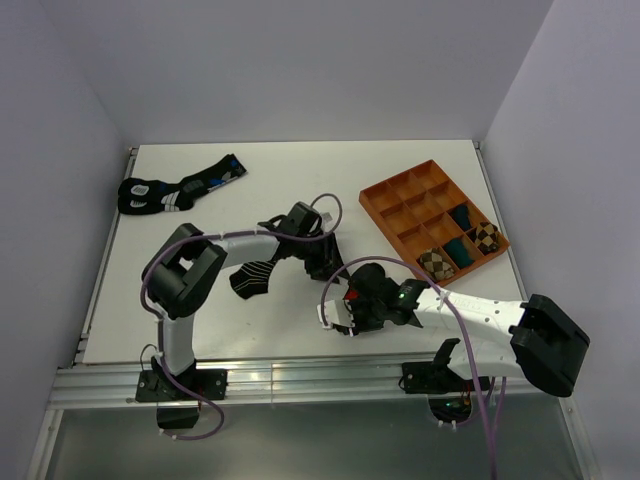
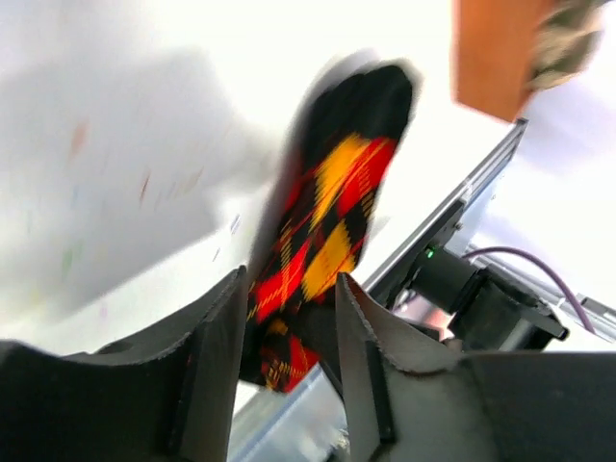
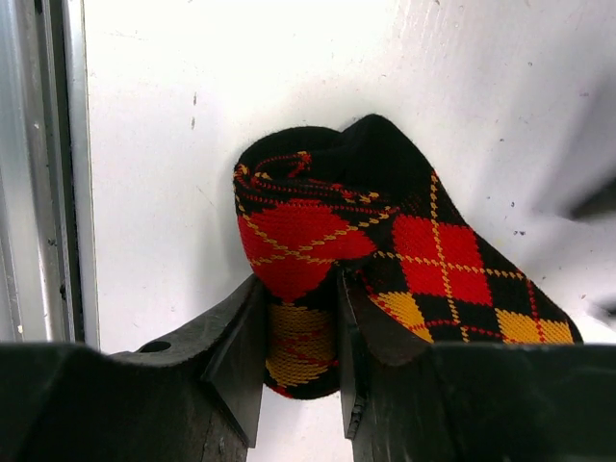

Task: Roll the socks
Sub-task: Roll the sock at the center of the board.

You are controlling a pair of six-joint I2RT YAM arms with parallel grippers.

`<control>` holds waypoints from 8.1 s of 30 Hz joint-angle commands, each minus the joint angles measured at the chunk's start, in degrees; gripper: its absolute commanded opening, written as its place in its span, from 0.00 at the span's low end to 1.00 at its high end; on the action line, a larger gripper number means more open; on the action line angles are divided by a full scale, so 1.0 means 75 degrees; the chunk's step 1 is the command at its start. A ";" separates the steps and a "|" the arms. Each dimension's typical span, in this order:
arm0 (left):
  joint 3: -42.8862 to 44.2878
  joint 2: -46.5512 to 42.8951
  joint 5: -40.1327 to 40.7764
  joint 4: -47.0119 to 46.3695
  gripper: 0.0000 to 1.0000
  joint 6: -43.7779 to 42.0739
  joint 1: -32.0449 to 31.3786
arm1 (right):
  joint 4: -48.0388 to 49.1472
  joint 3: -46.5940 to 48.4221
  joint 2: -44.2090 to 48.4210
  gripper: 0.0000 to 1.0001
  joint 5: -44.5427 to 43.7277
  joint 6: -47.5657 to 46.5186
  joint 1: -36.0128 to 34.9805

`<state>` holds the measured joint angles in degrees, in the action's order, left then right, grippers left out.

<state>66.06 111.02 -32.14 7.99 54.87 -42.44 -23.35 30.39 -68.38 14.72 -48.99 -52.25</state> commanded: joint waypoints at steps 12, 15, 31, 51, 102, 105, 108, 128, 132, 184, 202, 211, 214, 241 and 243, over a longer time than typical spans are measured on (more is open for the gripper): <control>0.1668 0.1333 -0.1597 -0.0538 0.55 -0.2873 0.0279 | -0.0402 0.0108 -0.0445 0.24 0.0053 -0.0159 -0.0018; 0.1633 0.1462 -0.1703 -0.0818 0.58 -0.3004 0.0279 | -0.0378 0.0155 -0.0527 0.24 0.0053 -0.0182 -0.0029; 0.2840 0.2470 -0.1093 0.0574 0.57 -0.3906 -0.0014 | -0.0367 0.0366 -0.0972 0.23 0.0123 -0.0265 -0.0018; 0.2011 0.2541 -0.0965 0.0026 0.01 -0.3333 0.0056 | -0.0425 0.0553 -0.1125 0.23 0.0041 -0.0229 0.0005; -0.2725 -0.1431 0.2668 -0.2459 0.41 -0.1539 0.1932 | -0.7245 0.8029 -0.7979 0.20 0.3615 -0.1694 0.2244; -0.3275 -0.1910 0.3018 -0.2775 0.40 -0.1294 0.1722 | -0.7445 0.8170 -0.8109 0.20 0.3732 -0.1741 0.2290; -0.4037 -0.2507 0.3369 -0.3384 0.40 -0.1035 0.1254 | -0.7538 0.8334 -0.8191 0.20 0.3814 -0.1730 0.2349; -0.6710 -0.4291 0.3548 -0.7929 0.46 -0.2230 -0.0951 | -0.7878 0.8815 -0.8578 0.21 0.3990 -0.1577 0.2513; -0.6442 -0.4186 0.3103 -0.7792 0.48 -0.2687 -0.1022 | -0.7878 0.8803 -0.8578 0.20 0.3990 -0.1577 0.2513; -0.4449 -0.2440 0.3348 -0.4593 0.00 -0.2817 -0.1666 | -0.5536 0.7702 -0.7021 0.56 0.3733 -0.0113 0.2607; -0.3911 -0.2206 0.3793 -0.3363 0.00 -0.1996 -0.1725 | -0.3426 0.6565 -0.5344 0.65 0.2936 0.1258 0.3158; -0.3407 -0.1948 0.3700 -0.2601 0.00 -0.1505 -0.1725 | -0.2641 0.5945 -0.4372 0.66 0.2912 0.1774 0.3942; -0.3220 -0.1808 0.3699 -0.2298 0.00 -0.1422 -0.1713 | -0.2628 0.5815 -0.4032 0.66 0.2970 0.1798 0.4165; -0.1145 -0.0319 0.0536 0.0891 0.00 -0.1293 -0.0213 | -0.1387 0.1503 0.0281 0.69 0.2936 -0.1764 0.4098; -0.0935 -0.0121 0.0466 0.0974 0.00 -0.1328 -0.0201 | -0.1176 0.1280 0.0363 0.69 0.2668 -0.1776 0.3827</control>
<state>58.24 106.19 -28.95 5.98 47.68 -43.57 -36.49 41.58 -67.37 36.47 -59.33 -20.93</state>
